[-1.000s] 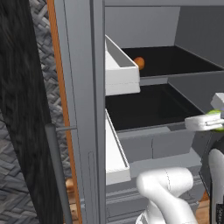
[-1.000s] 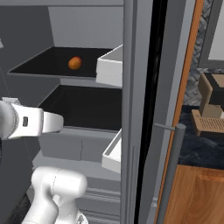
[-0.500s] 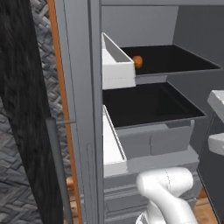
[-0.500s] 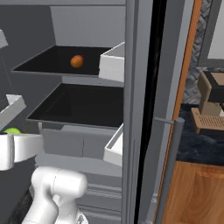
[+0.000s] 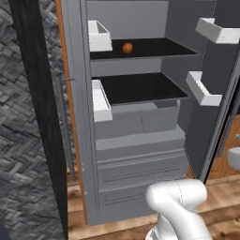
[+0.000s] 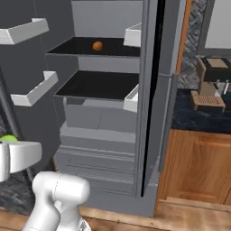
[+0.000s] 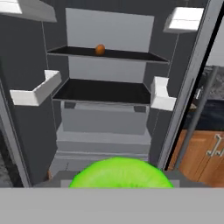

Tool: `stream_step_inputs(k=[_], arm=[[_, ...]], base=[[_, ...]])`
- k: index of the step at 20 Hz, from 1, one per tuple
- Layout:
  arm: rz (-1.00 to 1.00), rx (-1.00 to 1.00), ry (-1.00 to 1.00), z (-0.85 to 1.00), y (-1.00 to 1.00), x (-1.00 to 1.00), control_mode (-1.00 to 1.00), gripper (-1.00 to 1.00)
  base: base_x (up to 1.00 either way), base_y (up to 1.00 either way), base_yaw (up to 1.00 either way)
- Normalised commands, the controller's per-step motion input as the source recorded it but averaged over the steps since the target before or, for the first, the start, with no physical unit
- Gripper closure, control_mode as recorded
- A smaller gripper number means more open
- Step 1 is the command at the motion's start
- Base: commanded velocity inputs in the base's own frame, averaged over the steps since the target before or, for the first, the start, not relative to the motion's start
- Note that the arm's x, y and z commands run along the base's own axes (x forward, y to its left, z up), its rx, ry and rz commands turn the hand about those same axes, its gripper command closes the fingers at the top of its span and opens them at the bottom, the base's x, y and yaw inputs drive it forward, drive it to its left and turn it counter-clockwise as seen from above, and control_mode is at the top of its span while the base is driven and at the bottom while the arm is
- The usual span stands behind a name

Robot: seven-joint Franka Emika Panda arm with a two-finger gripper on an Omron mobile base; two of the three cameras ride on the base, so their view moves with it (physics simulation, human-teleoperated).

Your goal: Retrieve the mango and kiwi from the fridge and place them into the bowl on the dining table.

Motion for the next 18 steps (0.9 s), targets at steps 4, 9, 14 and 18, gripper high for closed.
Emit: stream_step_inputs(k=[4,9,14,18], arm=[[0.0,0.0,0.0,0.0,0.0,0.0,1.0,1.0],[0.0,0.0,0.0,0.0,0.0,0.0,1.0,1.0],[0.0,0.0,0.0,0.0,0.0,0.0,1.0,1.0],[0.0,0.0,0.0,0.0,0.0,0.0,1.0,1.0]], base=[[-0.8,0.0,-0.15],[-0.59,0.0,-0.48],[-0.44,0.0,-0.55],[-0.46,0.0,-0.59]])
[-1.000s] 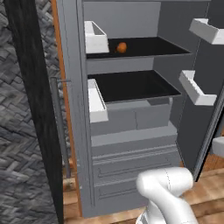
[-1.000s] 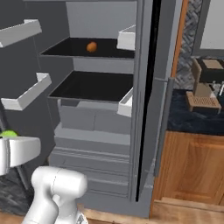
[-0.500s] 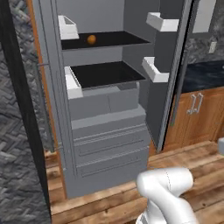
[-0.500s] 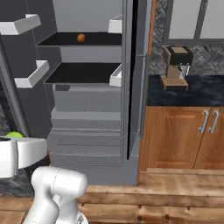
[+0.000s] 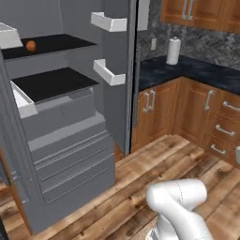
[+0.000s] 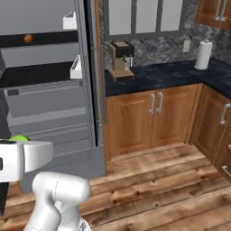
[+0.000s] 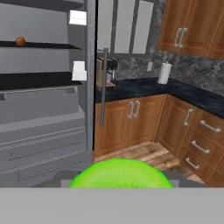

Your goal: Retrieve the mango and kiwi from the fridge and place them into the bowl on the dining table.

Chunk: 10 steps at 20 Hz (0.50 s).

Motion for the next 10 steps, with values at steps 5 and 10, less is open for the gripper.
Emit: stream_step_inputs(k=[5,10], arm=[[0.0,0.0,0.0,0.0,0.0,0.0,1.0,1.0],[0.0,0.0,0.0,0.0,0.0,0.0,1.0,1.0]], base=[[-0.39,0.0,-0.66],[-0.32,0.0,-0.67]])
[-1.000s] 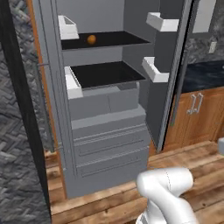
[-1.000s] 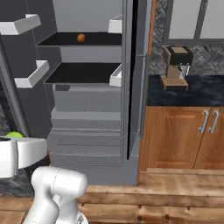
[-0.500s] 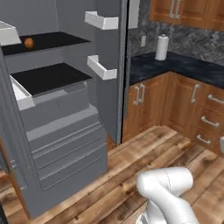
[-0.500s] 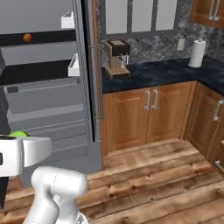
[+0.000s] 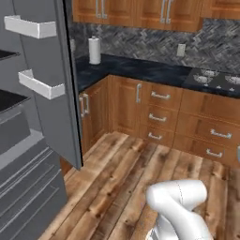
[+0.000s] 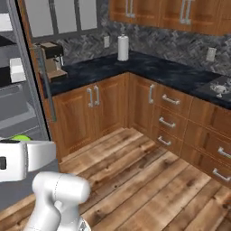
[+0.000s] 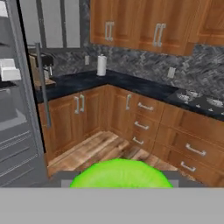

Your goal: Retrieve the mango and kiwi from the fridge and place them into the bowl on the dining table.

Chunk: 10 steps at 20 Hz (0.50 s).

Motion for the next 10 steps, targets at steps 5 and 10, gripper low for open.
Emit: stream_step_inputs(k=[5,10], arm=[[0.0,0.0,0.0,0.0,0.0,0.0,1.0,1.0],[0.0,0.0,0.0,0.0,0.0,0.0,1.0,1.0]], base=[[-0.44,0.0,-0.64],[-0.63,0.0,-0.6]])
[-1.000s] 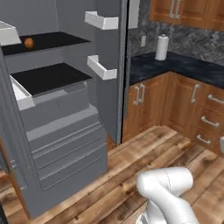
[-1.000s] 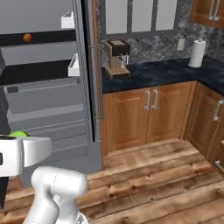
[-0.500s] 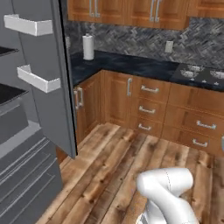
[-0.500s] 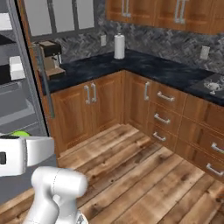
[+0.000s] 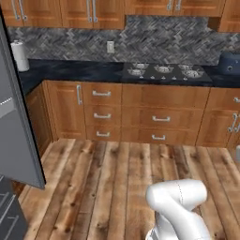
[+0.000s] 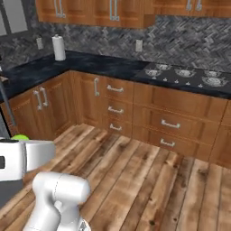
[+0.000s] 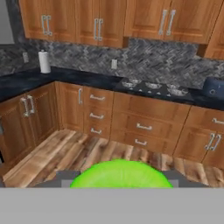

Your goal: Retrieve the mango and kiwi from the fridge and place them into the bowl on the dining table.

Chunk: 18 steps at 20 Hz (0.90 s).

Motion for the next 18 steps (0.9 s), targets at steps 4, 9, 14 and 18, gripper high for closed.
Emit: stream_step_inputs(k=[4,9,14,18], arm=[[0.0,0.0,0.0,0.0,0.0,0.0,1.0,1.0],[0.0,0.0,0.0,0.0,0.0,0.0,1.0,1.0],[0.0,0.0,0.0,0.0,0.0,0.0,1.0,1.0],[0.0,0.0,0.0,0.0,0.0,0.0,1.0,1.0]], base=[[-0.73,0.0,-0.55],[-0.71,-0.03,-0.51],[-0.62,-0.25,-0.47],[-0.61,-0.29,-0.47]])
